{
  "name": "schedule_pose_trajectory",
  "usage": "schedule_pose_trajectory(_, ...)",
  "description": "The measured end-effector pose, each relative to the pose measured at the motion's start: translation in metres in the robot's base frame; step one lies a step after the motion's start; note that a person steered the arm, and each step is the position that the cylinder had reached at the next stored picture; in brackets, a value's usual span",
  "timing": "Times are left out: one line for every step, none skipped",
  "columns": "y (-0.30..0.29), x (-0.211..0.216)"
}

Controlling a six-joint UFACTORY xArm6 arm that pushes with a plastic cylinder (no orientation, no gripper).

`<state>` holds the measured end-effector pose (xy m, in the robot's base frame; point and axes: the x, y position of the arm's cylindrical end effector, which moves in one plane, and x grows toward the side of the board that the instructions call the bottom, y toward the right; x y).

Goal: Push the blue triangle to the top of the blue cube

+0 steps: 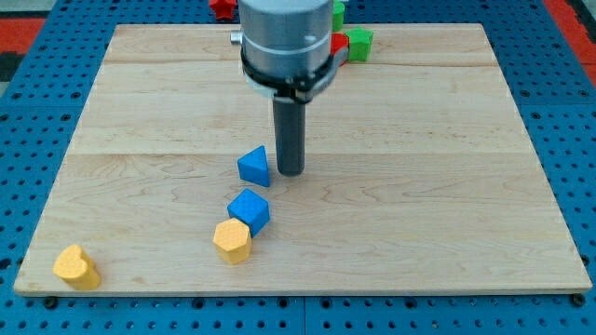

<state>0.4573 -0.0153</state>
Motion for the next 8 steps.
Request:
schedule_pose_trajectory(-0.019,-0.024)
schedule_pose_trajectory(-0.046,-0.041)
schedule_pose_trajectory(-0.068,-0.07)
schedule_pose_trajectory(-0.058,-0.036)
schedule_pose_trajectory(-0.059,0.003)
schedule_pose_trajectory(-0.067,0.037)
schedule_pose_trajectory(-0.073,0.091)
schedule_pose_trajectory(-0.092,0.125)
